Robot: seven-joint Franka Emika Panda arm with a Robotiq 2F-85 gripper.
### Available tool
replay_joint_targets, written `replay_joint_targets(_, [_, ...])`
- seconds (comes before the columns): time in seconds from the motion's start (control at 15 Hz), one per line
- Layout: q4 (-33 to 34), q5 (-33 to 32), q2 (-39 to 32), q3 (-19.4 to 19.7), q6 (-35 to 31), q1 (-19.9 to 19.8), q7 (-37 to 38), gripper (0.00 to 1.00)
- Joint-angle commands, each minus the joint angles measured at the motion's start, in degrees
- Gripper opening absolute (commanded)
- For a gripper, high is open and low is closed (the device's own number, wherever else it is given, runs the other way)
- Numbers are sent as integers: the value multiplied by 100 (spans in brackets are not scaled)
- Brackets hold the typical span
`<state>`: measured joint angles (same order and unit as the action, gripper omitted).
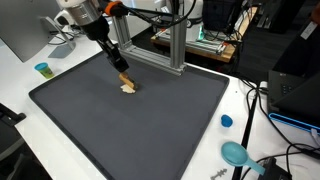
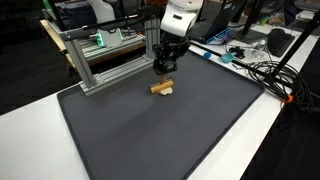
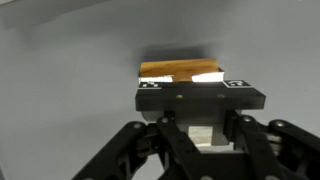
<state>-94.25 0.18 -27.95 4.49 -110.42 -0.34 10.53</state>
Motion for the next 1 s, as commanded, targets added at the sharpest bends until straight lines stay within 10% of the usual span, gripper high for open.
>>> replay_joint_targets(0.0, [490, 36, -436, -86, 447, -93, -219, 22])
replay_joint_targets(0.93, [-676, 116, 777, -78, -324, -82, -92, 22])
